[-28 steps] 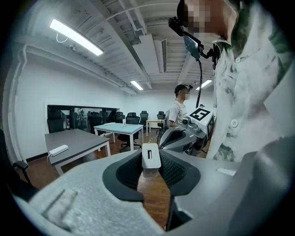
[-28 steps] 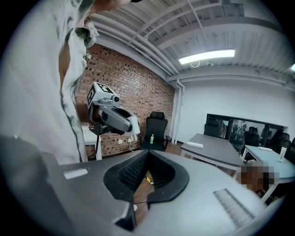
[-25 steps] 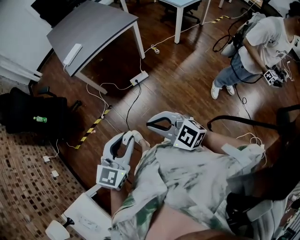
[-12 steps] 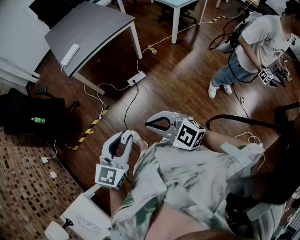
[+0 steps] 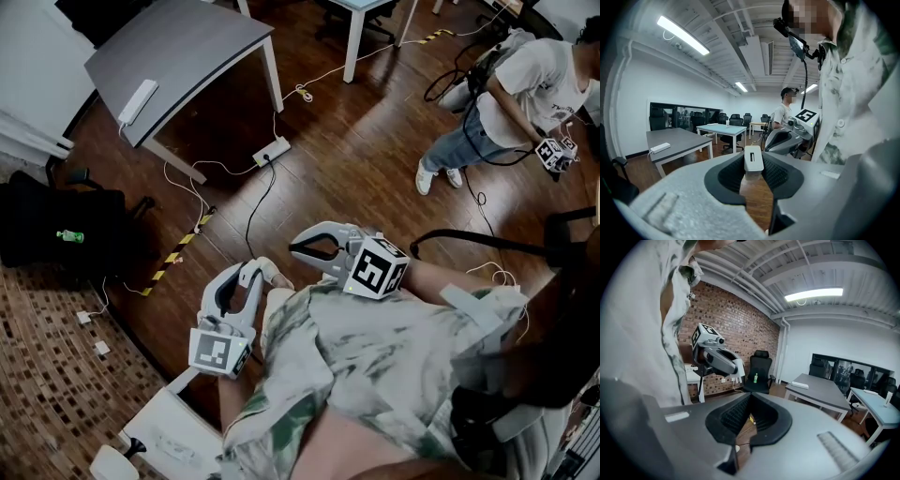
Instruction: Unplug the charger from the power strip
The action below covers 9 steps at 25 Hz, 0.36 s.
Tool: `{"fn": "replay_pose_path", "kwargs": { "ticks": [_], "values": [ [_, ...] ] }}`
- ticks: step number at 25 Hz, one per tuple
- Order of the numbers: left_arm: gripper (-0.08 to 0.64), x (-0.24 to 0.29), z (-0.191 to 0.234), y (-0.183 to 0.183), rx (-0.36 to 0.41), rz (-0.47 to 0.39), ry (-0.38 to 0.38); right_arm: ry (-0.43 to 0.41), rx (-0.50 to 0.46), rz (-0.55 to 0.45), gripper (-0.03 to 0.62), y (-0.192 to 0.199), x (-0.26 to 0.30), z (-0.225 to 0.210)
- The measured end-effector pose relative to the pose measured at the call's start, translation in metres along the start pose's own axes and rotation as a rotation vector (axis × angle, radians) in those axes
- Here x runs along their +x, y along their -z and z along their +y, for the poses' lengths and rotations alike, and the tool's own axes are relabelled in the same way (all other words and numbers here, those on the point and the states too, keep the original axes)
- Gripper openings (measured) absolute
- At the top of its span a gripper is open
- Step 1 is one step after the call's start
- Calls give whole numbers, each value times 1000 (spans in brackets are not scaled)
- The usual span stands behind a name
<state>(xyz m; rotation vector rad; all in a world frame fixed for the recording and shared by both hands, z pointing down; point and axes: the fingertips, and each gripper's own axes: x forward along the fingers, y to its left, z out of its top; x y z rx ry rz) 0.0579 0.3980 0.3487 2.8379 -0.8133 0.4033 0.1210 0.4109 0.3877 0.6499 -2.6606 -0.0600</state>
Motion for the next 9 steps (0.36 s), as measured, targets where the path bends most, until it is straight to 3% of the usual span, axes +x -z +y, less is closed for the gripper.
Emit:
{"fn": "replay_pose_path", "kwargs": {
  "ticks": [9],
  "values": [
    [103, -8, 64, 6, 6, -10, 42, 29, 3, 39, 5, -7, 57, -22]
  ]
}}
